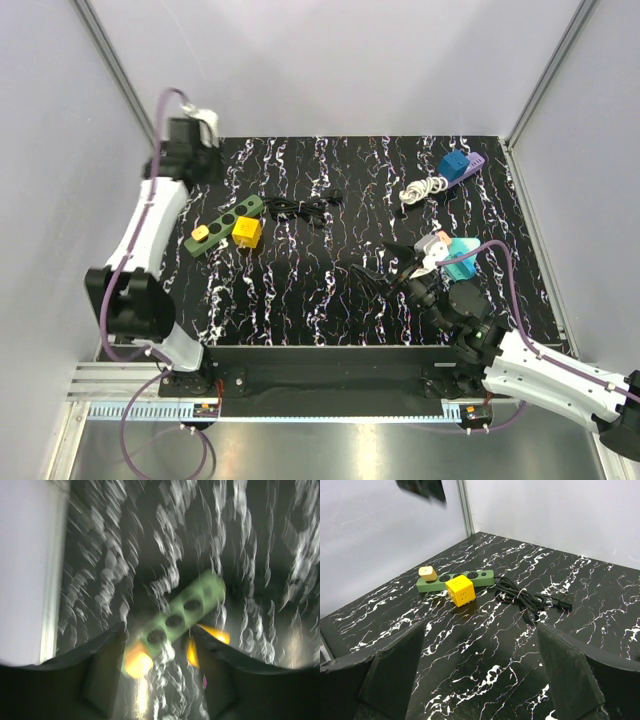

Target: Insert the plug

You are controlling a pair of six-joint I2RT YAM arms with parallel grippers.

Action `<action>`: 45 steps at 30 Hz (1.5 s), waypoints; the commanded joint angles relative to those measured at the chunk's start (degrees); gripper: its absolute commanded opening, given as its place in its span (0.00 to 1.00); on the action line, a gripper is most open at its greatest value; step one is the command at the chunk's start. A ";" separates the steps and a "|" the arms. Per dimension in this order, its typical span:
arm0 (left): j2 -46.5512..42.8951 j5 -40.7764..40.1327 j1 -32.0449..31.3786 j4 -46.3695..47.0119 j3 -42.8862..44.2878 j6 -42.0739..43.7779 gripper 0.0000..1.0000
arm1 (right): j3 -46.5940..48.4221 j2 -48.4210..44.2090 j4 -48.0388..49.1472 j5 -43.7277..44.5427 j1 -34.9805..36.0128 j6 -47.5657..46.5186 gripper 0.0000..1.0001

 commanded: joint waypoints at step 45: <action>12.81 -16.25 2.01 -2.73 -15.90 -2.65 0.00 | 1.79 0.59 3.55 0.75 0.22 -0.66 1.00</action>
